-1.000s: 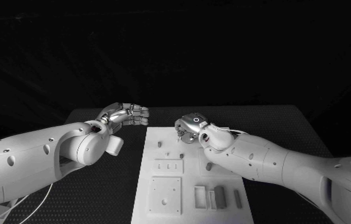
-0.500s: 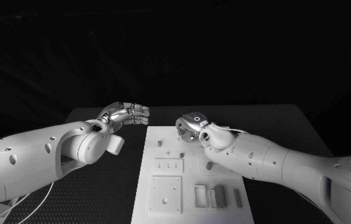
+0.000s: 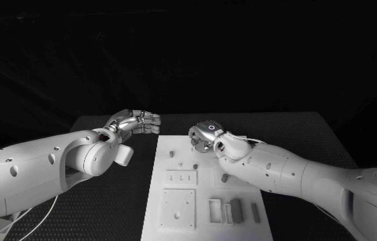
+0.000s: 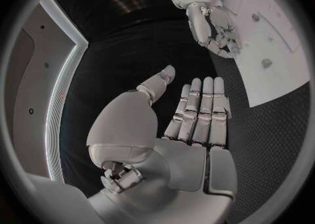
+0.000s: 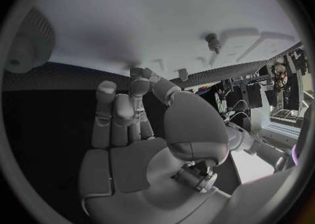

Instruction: Assemble the parts on the task board

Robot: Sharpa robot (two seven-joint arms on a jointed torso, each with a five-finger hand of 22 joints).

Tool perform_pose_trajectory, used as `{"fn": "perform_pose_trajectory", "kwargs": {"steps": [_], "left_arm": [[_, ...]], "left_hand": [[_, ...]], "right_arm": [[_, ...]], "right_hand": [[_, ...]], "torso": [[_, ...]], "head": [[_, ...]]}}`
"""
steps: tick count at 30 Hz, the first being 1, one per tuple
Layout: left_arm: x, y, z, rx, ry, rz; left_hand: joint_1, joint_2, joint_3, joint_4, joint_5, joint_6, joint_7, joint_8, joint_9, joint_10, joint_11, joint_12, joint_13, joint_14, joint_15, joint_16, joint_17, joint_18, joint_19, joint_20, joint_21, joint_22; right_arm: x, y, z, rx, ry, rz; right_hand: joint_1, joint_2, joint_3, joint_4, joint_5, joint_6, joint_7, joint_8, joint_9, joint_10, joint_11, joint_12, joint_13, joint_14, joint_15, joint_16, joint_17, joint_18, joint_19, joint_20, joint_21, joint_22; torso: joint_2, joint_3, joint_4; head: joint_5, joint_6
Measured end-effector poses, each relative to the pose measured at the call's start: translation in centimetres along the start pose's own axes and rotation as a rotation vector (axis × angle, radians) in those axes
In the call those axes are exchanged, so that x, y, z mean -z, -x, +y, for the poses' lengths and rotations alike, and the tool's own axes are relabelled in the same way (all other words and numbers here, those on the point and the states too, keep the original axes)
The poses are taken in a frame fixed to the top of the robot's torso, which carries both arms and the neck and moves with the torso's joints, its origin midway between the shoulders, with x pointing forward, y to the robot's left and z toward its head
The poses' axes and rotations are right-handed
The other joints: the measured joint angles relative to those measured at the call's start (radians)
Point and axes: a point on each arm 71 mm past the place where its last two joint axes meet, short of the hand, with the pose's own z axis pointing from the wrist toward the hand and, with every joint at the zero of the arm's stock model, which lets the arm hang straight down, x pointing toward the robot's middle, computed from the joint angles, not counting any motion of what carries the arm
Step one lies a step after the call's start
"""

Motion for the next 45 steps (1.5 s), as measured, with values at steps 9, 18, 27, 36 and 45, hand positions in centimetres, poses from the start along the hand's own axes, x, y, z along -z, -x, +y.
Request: {"fn": "perform_pose_trajectory", "kwargs": {"steps": [9,18,27,36,45], "left_arm": [[0.0,0.0,0.0,0.0,0.0,0.0],[0.2,0.4,0.0,0.0,0.001,-0.008],[0.3,0.8,0.1,-0.001,0.001,-0.017],[0.2,1.0,0.1,-0.004,0.0,-0.023],[0.1,1.1,0.1,-0.005,0.0,-0.024]], "left_hand": [[0.0,0.0,0.0,0.0,0.0,0.0,0.0,0.0,-0.001,0.0,0.0,0.0,0.0,0.0,0.0,-0.004,0.0,-0.004,0.0,0.0,0.0,0.0],[0.0,0.0,0.0,0.0,0.0,0.0,0.0,0.0,-0.001,0.0,0.0,0.0,-0.001,0.0,0.0,-0.004,0.0,-0.004,0.0,0.0,0.0,-0.001],[0.0,0.0,0.0,0.0,0.0,0.0,0.0,0.0,-0.002,0.0,0.0,-0.004,-0.002,0.0,0.0,-0.004,0.001,-0.004,0.0,0.0,0.0,-0.001],[0.0,0.0,0.0,0.0,0.0,0.003,-0.003,0.0,-0.002,0.0,0.0,-0.004,-0.002,0.0,0.0,-0.004,0.002,-0.004,0.0,0.0,0.0,-0.001],[0.0,0.0,0.0,0.0,0.0,0.003,-0.003,0.0,-0.002,0.0,0.0,-0.004,-0.002,0.0,0.0,-0.004,0.002,-0.004,0.0,0.0,0.0,-0.001]], "right_arm": [[0.2,0.0,-0.5,-0.017,-0.022,-0.001],[1.5,1.2,-0.9,-0.06,-0.01,-0.024],[3.6,4.6,-4.3,-0.132,-0.06,-0.076],[6.0,5.8,-9.4,-0.158,-0.155,-0.03],[6.3,4.9,-10.6,-0.18,-0.175,0.053]], "right_hand": [[-0.011,-0.035,-0.003,0.003,0.0,-0.061,0.022,-0.031,-0.014,-0.005,0.016,-0.004,0.009,-0.003,0.017,0.0,-0.004,0.0,0.0,0.0,0.0,0.0],[-0.018,-0.049,-0.001,0.005,0.0,-0.07,0.024,-0.037,-0.015,-0.004,0.018,-0.008,0.014,0.0,0.02,0.0,-0.005,-0.004,0.002,-0.002,0.0,0.0],[-0.031,-0.084,-0.004,0.011,0.0,-0.07,0.024,-0.037,-0.012,-0.004,0.018,-0.008,0.024,0.0,0.02,0.0,-0.006,-0.005,0.004,-0.004,0.0,0.0],[-0.046,-0.126,-0.003,0.033,0.0,-0.07,0.024,-0.037,-0.01,0.0,0.021,-0.008,0.033,0.0,0.02,0.005,-0.006,-0.006,0.005,-0.003,0.0,0.0],[-0.057,-0.144,0.001,0.051,0.0,-0.07,0.024,-0.037,-0.01,0.0,0.021,-0.008,0.041,0.0,0.02,0.011,-0.006,-0.006,0.006,-0.002,0.0,0.0]], "torso": [[0.0,-0.0009,-0.001],[-0.001,-0.0006,-0.0026],[-0.001,0.0016,-0.0102],[-0.004,0.0076,-0.0279],[-0.007,0.014,-0.0423]], "head": [[0.002,-0.001],[0.002,0.003],[-0.004,0.022],[0.006,0.03],[0.014,0.033]]}}
